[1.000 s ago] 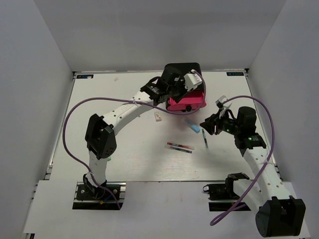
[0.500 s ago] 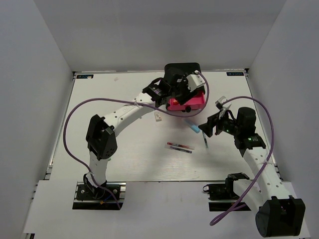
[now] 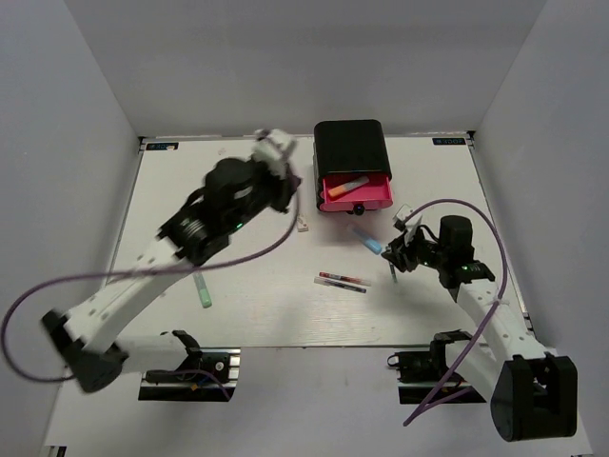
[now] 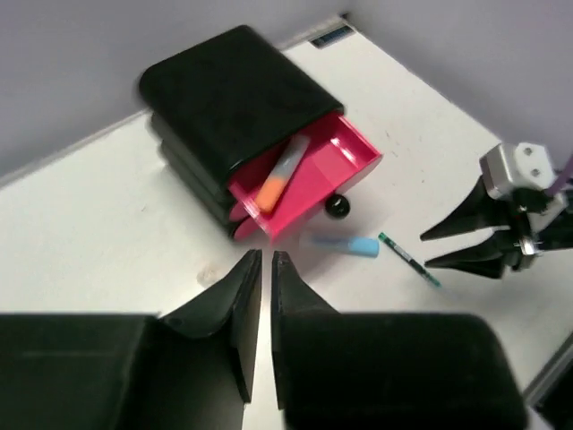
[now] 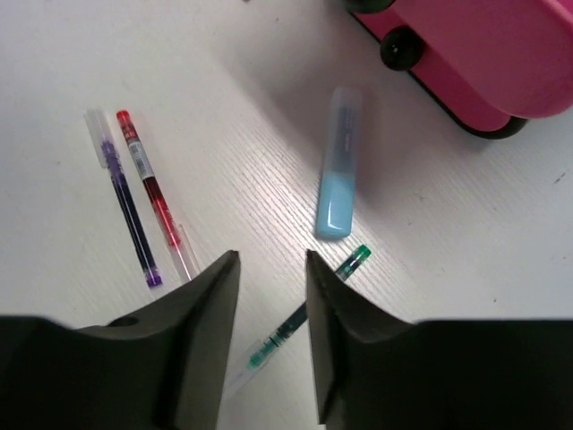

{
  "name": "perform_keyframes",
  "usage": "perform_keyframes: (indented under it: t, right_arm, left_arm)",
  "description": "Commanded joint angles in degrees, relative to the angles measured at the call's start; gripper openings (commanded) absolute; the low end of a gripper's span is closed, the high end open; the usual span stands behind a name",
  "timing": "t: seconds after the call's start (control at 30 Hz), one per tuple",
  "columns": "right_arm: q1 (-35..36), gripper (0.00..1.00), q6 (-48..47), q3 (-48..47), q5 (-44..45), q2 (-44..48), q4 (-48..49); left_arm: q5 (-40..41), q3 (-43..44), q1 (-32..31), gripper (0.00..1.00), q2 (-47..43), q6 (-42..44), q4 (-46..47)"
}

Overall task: Sort the stationery into containers
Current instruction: Pick up the pen from the center of the board.

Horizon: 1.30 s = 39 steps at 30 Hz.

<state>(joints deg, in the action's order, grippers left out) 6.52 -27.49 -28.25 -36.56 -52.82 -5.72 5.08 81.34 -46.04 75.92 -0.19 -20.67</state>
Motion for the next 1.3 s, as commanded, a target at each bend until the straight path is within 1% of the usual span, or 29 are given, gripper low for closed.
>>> perform_keyframes:
  t: [0.0, 0.03, 0.07, 0.1, 0.13, 0.17, 0.2, 0.27, 0.3, 0.37, 0.4, 0.47, 0.5, 0.6, 0.67, 0.8, 1.07, 1.17, 1.2, 1.27]
  right_arm:
    - [2.3, 0.44, -4.5, 0.4, 2.7, -3.1, 4.0]
    - [2.5, 0.49, -5.5, 0.5, 3.3, -3.8, 4.3]
    - [2.9, 0.53, -5.9, 0.4, 5.1, -4.5, 4.7]
    - [3.0, 0.61, -7.0, 0.8, 6.4, -6.0, 5.1]
    - [3.5, 0.62, -7.8, 1.4, 7.9, -6.4, 6.8]
    - [3.8, 0.62, -8.3, 1.9, 8.5, -7.3, 7.3]
    - [3.8, 0.64, -8.6, 2.2, 9.0, -7.6, 8.4]
    - [4.6, 0.64, -9.8, 3.2, 10.7, -9.2, 9.0]
    - [4.6, 0.64, -10.0, 3.4, 11.3, -9.7, 10.3]
    - [5.0, 0.64, -10.0, 3.5, 13.0, -11.6, 11.1]
    - [5.2, 0.62, -9.4, 3.6, 14.0, -12.2, 12.8]
    - [5.7, 0.60, -8.2, 2.9, 15.4, -14.1, 14.7]
    - [5.8, 0.60, -7.8, 2.4, 15.7, -14.9, 15.2]
    - [6.9, 0.60, -6.4, 0.6, 16.9, -17.9, 16.3]
    - [7.4, 0.62, -6.0, 0.0, 17.7, -19.3, 16.7]
    - [8.8, 0.65, -5.9, -1.5, 19.1, -23.8, 17.8]
    - [10.5, 0.68, -5.3, -4.4, 22.0, -30.1, 20.0]
    - [11.1, 0.63, -5.6, -5.5, 21.8, -31.6, 19.9]
    - [11.1, 0.58, -5.8, -5.8, 21.8, -32.3, 19.5]
    - [11.4, 0.51, -6.8, -6.2, 21.4, -33.2, 18.9]
  left_arm:
    - [11.1, -12.1, 0.6, 0.20, -13.4, -15.6, -6.4]
    - [12.2, -15.0, 0.6, 0.20, -17.0, -17.0, -8.1]
    - [13.4, -17.7, 0.6, 0.23, -24.2, -18.5, -11.5]
    - [15.9, -22.4, 0.6, 0.44, -27.8, -21.6, -13.3]
    - [17.1, -24.5, 0.6, 0.53, -31.3, -23.3, -15.3]
    - [17.9, -26.2, 0.6, 0.59, -34.7, -24.6, -17.3]
    - [19.4, -28.9, 0.6, 0.66, -41.1, -26.3, -21.1]
    - [21.3, -31.4, 0.1, 0.69, -47.1, -28.0, -24.8]
    - [24.8, -31.4, 0.1, 0.77, -52.2, -33.4, -28.7]
    - [25.7, -32.7, -0.7, 0.77, -57.9, -34.6, -29.3]
    - [24.2, -32.7, -0.7, 0.77, -60.4, -33.0, -27.3]
    - [24.7, -33.9, -0.7, 0.77, -65.1, -31.9, -27.2]
    - [26.3, -33.9, -0.7, 0.78, -66.2, -32.4, -27.2]
    - [26.3, -37.3, -0.7, 0.78, -69.0, -32.4, -26.3]
    - [26.8, -39.9, -0.7, 0.78, -69.5, -32.4, -24.9]
    - [29.0, -39.9, -0.7, 0.78, -68.3, -33.2, -25.5]
    - [29.0, -40.6, -0.7, 0.78, -69.3, -33.2, -25.5]
    - [29.0, -41.1, -0.7, 0.78, -69.3, -33.2, -25.5]
    - [29.0, -41.1, -0.7, 0.78, -68.6, -33.2, -25.5]
    - [29.0, -41.1, -0.7, 0.78, -68.0, -33.2, -25.5]
